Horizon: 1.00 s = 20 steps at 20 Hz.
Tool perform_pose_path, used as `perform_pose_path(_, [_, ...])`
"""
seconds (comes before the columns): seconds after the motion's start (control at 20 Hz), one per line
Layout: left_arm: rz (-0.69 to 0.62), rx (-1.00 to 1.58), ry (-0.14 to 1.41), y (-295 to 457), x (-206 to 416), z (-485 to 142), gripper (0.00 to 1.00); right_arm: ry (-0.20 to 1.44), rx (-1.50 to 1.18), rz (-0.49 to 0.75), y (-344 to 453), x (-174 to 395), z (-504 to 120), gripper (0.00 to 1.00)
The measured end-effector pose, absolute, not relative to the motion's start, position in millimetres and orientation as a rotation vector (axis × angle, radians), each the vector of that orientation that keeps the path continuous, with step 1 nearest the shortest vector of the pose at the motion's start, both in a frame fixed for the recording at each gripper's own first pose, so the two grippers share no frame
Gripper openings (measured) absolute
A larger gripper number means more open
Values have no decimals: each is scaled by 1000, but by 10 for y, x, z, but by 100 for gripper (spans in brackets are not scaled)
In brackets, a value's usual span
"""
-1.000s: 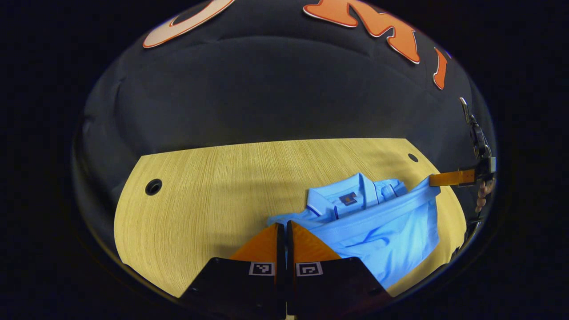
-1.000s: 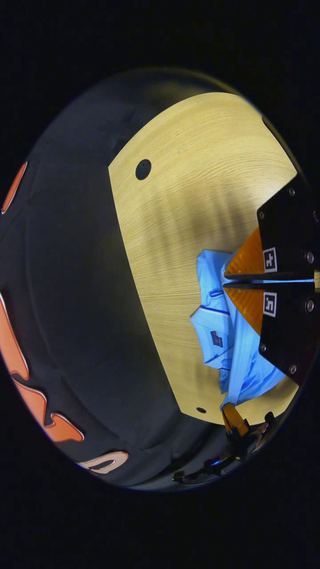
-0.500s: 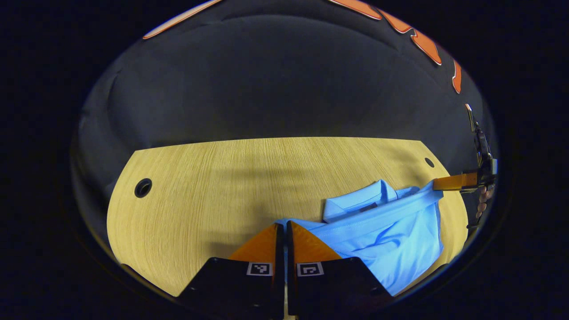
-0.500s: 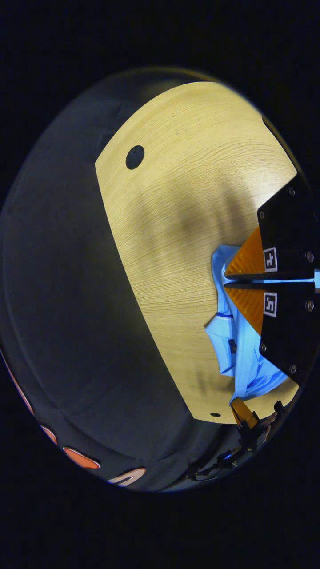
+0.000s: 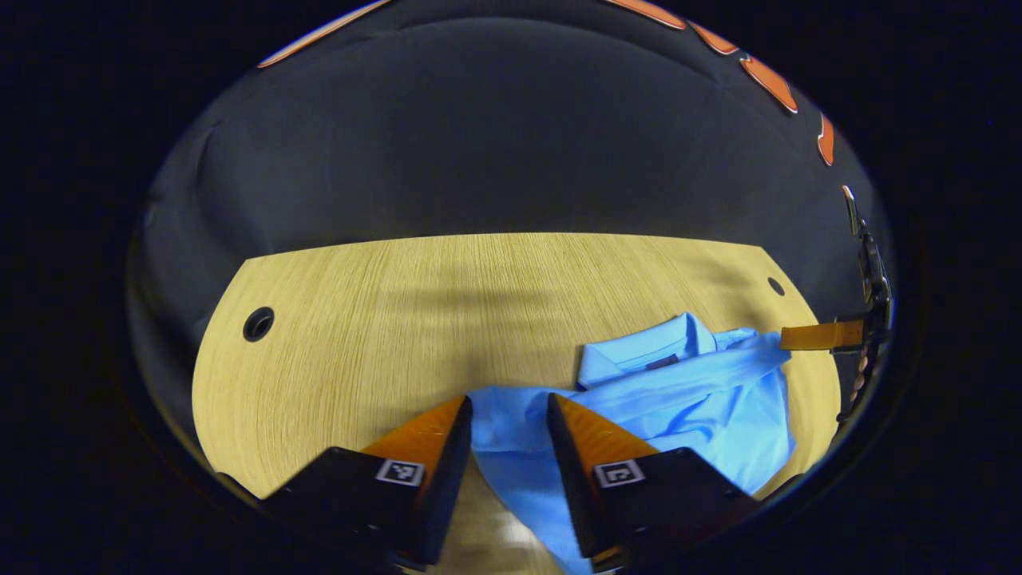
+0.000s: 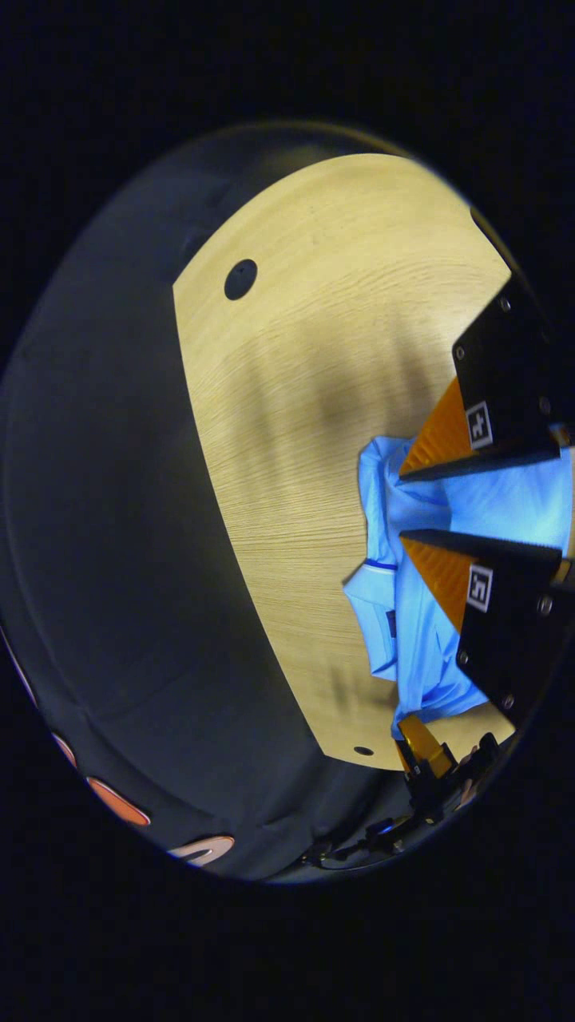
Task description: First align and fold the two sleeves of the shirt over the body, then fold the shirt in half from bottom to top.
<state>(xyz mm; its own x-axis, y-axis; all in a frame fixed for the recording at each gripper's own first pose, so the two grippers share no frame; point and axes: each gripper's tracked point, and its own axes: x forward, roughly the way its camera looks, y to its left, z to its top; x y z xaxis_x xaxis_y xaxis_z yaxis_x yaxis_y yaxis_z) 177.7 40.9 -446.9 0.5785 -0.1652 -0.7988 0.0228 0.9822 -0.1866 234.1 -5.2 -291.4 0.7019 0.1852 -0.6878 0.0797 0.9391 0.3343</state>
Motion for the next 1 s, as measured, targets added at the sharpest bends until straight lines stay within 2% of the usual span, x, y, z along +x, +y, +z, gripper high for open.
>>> perform_pose_path(0.05, [-100,-178,934,434,1740,-4398,75,773,365,67,-56,2321,-2830,51])
perform_pose_path(0.1, [-90,-187,930,436,1682,-4340,77,756,372,74,-63,2258,-2766,61])
perform_pose_path(0.15, [-80,-191,923,436,1616,-4291,86,736,371,81,-78,2206,-2699,64])
perform_pose_path(0.2, [-74,-188,918,440,1549,-4244,94,718,362,86,-104,2136,-2624,80])
perform_pose_path(0.3, [-84,-186,883,404,1409,-4050,100,687,340,118,-99,1952,-2483,92])
perform_pose_path(0.4, [-93,-176,841,382,1245,-3794,99,648,305,153,-69,1757,-2346,97])
perform_pose_path(0.45, [-83,-159,802,370,1157,-3633,96,624,280,172,-64,1655,-2266,97])
perform_pose_path(0.5, [-73,-145,772,343,1075,-3493,99,597,250,183,-77,1522,-2189,98])
perform_pose_path(1.0, [5,-29,436,38,-168,-1966,98,345,187,205,-95,297,-1517,98])
